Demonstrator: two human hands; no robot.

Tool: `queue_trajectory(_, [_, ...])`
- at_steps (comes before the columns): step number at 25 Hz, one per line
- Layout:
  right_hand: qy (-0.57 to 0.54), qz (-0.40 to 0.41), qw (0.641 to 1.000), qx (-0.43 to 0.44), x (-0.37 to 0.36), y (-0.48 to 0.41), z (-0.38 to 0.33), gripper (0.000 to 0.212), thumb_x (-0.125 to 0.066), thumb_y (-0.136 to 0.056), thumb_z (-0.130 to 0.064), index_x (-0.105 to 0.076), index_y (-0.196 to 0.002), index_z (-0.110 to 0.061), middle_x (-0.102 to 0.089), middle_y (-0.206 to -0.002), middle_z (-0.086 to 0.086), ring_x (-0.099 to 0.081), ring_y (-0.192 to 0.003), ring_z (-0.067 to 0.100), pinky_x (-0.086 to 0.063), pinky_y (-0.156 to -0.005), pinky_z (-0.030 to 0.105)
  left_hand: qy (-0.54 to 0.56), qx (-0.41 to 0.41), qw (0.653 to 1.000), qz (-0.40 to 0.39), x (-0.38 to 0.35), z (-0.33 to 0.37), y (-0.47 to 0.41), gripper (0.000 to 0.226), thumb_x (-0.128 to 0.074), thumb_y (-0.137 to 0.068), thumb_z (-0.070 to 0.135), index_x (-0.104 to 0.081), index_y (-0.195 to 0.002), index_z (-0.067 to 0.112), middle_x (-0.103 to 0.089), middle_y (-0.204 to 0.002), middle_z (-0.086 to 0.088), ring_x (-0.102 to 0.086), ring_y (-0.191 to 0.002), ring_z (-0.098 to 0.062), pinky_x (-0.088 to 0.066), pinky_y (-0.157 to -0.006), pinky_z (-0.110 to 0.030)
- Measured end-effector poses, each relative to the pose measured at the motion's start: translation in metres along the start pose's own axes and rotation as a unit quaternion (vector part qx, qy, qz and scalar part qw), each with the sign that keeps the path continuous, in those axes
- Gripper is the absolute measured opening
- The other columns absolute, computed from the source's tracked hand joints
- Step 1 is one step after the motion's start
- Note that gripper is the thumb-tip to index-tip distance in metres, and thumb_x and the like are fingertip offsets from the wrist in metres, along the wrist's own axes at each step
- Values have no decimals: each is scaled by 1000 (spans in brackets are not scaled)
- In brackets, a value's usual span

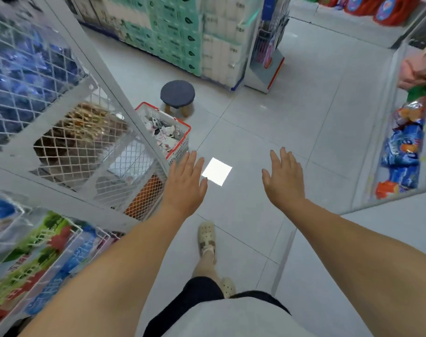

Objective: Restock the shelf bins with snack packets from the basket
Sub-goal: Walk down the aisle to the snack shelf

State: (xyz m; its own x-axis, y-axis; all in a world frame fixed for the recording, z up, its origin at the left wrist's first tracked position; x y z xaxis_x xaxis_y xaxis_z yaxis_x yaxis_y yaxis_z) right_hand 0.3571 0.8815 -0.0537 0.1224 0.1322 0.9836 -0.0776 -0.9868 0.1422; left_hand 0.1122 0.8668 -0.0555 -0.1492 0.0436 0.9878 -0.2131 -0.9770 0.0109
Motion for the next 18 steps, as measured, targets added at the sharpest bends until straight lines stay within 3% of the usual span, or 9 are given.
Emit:
queue_trajectory(5, [-2,-9,1000,9,-2,-137,-21,59,-29,-104,-38,-14,-155,-14,-7,-162,13,-5,-150,31,-10,-121,47,-3,14,1000,-2,-16,-34,-129,60,-27,-102,41,-16,-154,14,-8,-163,-8,-3,-151,-23,-4,-122,-45])
queue_trajectory(11, [-17,-17,1000,16,22,-286,-59,58,-29,-104,-38,-14,-155,-15,-6,-163,12,-4,-150,29,-8,-121,45,-12,20,1000,-9,-5,-81,-276,60,-22,-98,42,-34,-149,12,-27,-158,-11,-20,-148,-27,-19,-119,-49])
queue_trajectory(13, [-15,-13,1000,20,33,-333,-65,58,-30,-104,-38,-15,-155,-15,-7,-163,12,-6,-150,30,-10,-121,45,-12,24,1000,-7,4,-92,-321,56,-33,-99,39,-35,-148,11,-29,-157,-13,-22,-147,-29,-20,-119,-49])
queue_trajectory(15, [-10,-5,1000,28,43,-388,-68,58,-32,-104,-38,-17,-154,-14,-11,-162,13,-9,-149,30,-12,-121,46,-4,37,999,-4,9,-105,-367,56,-41,-99,36,-34,-148,10,-27,-158,-13,-20,-147,-28,-17,-119,-48])
queue_trajectory(18, [-9,2,999,53,52,-476,-81,57,-35,-103,-37,-21,-153,-13,-17,-160,14,-15,-147,31,-16,-119,47,-9,71,997,-1,7,-133,-434,57,-36,-101,38,-28,-151,12,-17,-161,-10,-12,-150,-25,-13,-121,-47])
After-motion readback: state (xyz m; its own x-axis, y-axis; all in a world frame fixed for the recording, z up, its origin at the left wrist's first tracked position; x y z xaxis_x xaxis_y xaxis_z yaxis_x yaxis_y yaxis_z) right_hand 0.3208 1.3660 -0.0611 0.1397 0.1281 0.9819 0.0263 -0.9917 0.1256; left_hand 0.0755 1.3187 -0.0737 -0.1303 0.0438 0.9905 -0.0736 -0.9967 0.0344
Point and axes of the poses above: each hand's wrist, its own y-axis away from the middle knuckle, its own x-axis out of the back of the hand, z = x × y, the point moved 9 cm from there along -y, towards the middle knuckle
